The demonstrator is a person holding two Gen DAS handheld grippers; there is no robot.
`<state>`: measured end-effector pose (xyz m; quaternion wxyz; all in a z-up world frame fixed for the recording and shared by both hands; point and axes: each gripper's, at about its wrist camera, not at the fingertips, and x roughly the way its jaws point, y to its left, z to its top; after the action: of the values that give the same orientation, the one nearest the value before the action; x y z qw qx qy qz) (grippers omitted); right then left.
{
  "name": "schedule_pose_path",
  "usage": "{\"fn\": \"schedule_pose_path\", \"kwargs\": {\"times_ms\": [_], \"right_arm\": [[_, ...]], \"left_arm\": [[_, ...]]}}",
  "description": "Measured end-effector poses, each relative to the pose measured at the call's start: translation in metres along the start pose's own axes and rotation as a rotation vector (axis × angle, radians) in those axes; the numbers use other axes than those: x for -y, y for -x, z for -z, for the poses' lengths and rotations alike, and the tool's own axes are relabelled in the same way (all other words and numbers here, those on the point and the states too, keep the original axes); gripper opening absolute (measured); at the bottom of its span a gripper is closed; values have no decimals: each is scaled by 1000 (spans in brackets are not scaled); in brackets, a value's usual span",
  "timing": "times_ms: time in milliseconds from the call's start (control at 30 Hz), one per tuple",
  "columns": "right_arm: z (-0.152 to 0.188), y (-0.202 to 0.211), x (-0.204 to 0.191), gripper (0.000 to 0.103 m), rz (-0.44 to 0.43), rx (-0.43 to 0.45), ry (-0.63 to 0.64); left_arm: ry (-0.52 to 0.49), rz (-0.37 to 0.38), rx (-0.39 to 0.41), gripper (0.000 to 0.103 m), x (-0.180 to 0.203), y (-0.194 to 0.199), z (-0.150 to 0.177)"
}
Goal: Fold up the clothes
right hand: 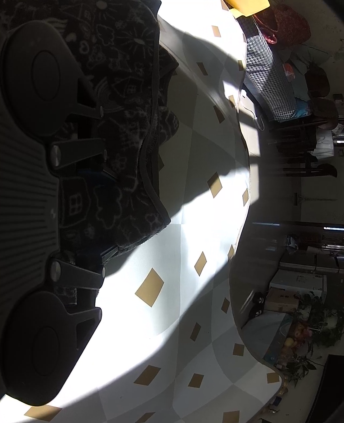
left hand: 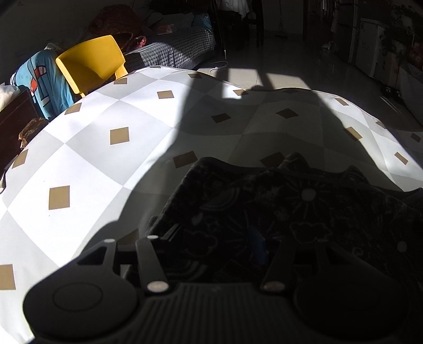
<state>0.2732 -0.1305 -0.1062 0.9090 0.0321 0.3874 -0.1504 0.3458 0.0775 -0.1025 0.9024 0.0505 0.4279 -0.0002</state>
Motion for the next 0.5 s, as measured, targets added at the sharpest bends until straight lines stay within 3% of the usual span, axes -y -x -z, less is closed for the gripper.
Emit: {"fn": "schedule_pose_path", "kwargs": {"times_ms": [67, 133, 167, 367, 500], "right_arm": [[2, 1, 0, 38, 0, 7, 3], [2, 1, -1, 16, -22, 4, -3], [2, 3, -2, 10, -16, 12, 0], [-1, 15, -3, 5, 21, 80, -16], [-11, 37, 3, 5, 45, 170, -84]], "left_arm": [[-9, 5, -2, 52, 2, 0, 1], [-17, 8, -5, 52, 4, -1, 2], [-22, 9, -6, 52, 5, -1, 2], [-50, 10, 1, 52, 10, 1, 2], [-65, 1, 23, 54, 13, 5, 1]]}}
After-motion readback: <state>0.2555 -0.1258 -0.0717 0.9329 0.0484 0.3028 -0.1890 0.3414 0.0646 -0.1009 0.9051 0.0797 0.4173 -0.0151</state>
